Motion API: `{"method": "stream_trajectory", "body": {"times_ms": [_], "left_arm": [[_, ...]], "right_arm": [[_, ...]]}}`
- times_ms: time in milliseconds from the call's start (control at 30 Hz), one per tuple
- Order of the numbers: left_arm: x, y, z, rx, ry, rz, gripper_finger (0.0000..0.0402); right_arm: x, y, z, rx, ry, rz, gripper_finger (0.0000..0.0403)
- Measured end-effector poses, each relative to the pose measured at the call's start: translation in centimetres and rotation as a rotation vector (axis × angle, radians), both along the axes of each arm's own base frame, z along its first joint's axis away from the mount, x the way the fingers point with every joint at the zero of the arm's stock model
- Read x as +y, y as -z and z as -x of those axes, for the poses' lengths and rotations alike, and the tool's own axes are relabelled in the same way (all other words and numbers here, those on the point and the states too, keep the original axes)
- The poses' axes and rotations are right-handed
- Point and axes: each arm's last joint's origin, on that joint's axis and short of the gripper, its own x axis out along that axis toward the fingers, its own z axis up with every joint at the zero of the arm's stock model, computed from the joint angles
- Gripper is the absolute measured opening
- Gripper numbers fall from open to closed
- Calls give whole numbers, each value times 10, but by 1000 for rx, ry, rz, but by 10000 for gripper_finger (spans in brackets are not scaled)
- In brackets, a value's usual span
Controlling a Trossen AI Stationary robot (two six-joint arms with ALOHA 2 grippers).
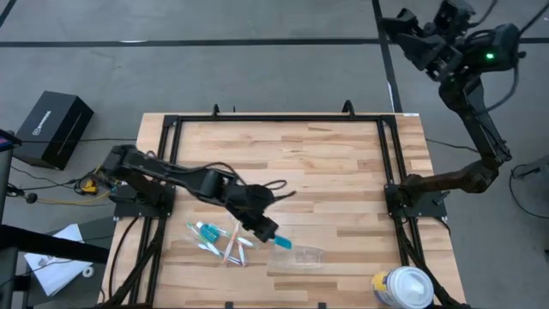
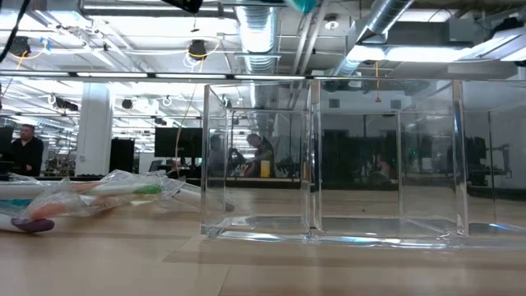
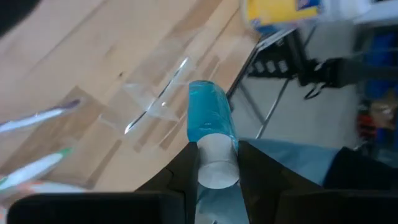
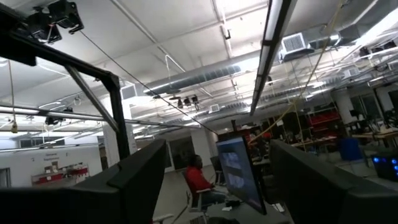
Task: Pick & Place toothbrushing station
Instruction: Put the blue mouthwash into the transparent organizer
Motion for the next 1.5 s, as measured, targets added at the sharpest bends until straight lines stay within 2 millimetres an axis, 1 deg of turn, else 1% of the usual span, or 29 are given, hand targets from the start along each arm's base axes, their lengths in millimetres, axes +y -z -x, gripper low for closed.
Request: {"method": "stream_trajectory", "body": {"times_ms": [100, 200, 333, 433, 767, 867, 1067, 1133, 1233, 1400, 1500], "left_arm": [[-3, 4, -12, 48, 17, 0, 80], [-5, 5, -21, 87, 20, 19, 80], [-6, 7, -23, 162, 29, 23, 80], [-6, 8, -20, 207, 33, 21, 80], [-3, 8, -21, 167, 94, -20, 80], [0, 7, -23, 153, 93, -21, 80], [1, 6, -26, 143, 35, 12, 80], [0, 7, -32, 118, 26, 18, 80], [1, 16, -38, 151, -4, 32, 80], [-5, 24, -60, 154, -1, 56, 80], [-8, 34, -73, 178, 9, 65, 80]], "right_arm": [[8, -3, 7, -4, -5, 16, 274], [14, -4, 12, -5, -11, 25, 274], [16, -4, 14, 4, -7, 19, 274], [16, -4, 14, 5, -7, 15, 274], [14, 0, 13, 36, 31, -13, 274], [19, 0, 17, 45, 40, -8, 274], [35, -2, 32, 40, 63, 38, 274], [40, -2, 36, 53, 66, 35, 274], [46, 2, 41, 86, 79, 39, 274], [51, 5, 45, 115, 89, 39, 274], [56, 4, 50, 107, 90, 48, 274]]}}
